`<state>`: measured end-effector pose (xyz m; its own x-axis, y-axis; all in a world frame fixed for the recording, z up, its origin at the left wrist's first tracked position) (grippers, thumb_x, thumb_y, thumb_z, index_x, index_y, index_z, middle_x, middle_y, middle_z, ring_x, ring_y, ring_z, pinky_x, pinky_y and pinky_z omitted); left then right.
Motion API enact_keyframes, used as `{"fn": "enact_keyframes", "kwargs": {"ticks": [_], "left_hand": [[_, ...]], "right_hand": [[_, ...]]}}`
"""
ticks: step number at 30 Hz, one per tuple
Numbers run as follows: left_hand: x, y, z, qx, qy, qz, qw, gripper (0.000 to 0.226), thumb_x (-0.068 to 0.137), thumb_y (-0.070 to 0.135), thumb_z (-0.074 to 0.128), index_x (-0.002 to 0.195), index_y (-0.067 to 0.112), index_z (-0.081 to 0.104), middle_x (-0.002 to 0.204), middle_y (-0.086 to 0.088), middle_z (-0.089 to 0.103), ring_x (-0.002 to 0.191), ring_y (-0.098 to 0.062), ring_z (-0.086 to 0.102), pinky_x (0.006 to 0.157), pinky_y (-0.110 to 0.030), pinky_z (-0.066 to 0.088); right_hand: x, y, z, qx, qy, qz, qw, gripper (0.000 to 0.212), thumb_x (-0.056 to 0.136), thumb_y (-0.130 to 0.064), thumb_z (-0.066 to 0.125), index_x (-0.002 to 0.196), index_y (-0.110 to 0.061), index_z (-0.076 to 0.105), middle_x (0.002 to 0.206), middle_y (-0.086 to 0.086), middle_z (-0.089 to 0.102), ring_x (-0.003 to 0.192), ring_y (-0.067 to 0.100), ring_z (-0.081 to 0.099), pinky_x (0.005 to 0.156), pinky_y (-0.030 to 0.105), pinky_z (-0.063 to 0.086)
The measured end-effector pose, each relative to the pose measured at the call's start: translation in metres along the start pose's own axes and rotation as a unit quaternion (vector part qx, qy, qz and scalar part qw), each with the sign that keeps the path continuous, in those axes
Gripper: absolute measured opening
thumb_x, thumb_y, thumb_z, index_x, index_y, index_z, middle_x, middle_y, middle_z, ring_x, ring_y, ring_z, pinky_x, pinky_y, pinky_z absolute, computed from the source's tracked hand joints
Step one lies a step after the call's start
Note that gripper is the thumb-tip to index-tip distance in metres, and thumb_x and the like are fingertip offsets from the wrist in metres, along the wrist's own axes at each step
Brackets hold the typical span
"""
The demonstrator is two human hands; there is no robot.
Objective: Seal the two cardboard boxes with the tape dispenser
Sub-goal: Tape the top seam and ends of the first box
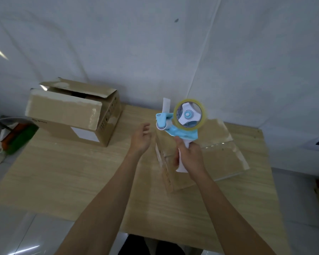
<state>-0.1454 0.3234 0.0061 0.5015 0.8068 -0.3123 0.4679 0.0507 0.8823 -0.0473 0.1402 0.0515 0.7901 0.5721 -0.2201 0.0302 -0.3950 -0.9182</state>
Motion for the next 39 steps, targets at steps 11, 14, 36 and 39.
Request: {"fn": "enact_keyframes", "kwargs": {"ticks": [11,14,36,39], "left_hand": [[0.021,0.017,-0.003,-0.375,-0.218,-0.208,0.876,0.012,0.1,0.01,0.059,0.104,0.006,0.069,0.092,-0.009,0.074,0.082,-0.016,0.07,0.079,-0.027,0.061],[0.026,0.022,-0.011,-0.393,-0.228,-0.212,0.865,0.013,0.098,0.007,0.061,0.108,0.003,0.068,0.098,-0.013,0.074,0.087,-0.018,0.071,0.076,-0.027,0.063],[0.069,0.036,-0.027,-0.265,-0.317,-0.268,0.871,0.014,0.095,0.003,0.063,0.105,-0.006,0.067,0.098,-0.021,0.074,0.082,-0.028,0.075,0.068,-0.035,0.065],[0.073,0.033,-0.018,-0.259,-0.323,-0.271,0.869,0.015,0.093,-0.005,0.061,0.107,-0.007,0.066,0.104,-0.023,0.073,0.074,-0.026,0.077,0.061,-0.031,0.063]], "right_hand": [[0.019,-0.004,0.045,0.123,0.02,0.112,0.986,0.052,0.096,-0.057,0.057,0.075,-0.009,0.058,0.06,0.012,0.057,0.05,0.024,0.055,0.055,0.034,0.047],[0.02,-0.001,0.055,0.139,0.018,0.12,0.983,0.055,0.094,-0.062,0.058,0.073,-0.011,0.057,0.062,0.013,0.056,0.051,0.024,0.054,0.057,0.036,0.045],[0.02,-0.005,0.045,0.021,0.05,0.067,0.996,0.062,0.092,-0.06,0.061,0.059,-0.009,0.059,0.056,0.02,0.058,0.047,0.032,0.058,0.054,0.035,0.049],[0.02,-0.003,0.043,0.019,0.052,0.068,0.996,0.066,0.093,-0.059,0.061,0.06,-0.002,0.057,0.055,0.023,0.058,0.047,0.033,0.059,0.057,0.034,0.048]]}}
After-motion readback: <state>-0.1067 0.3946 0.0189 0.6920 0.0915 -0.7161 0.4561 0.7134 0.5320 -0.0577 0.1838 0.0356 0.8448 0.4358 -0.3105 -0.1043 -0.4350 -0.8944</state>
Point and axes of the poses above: each hand's wrist, its own x-axis towards the middle knuckle, its own z-axis out of the palm, y = z × x, the point moved 5 cm from there along x, towards the middle knuckle
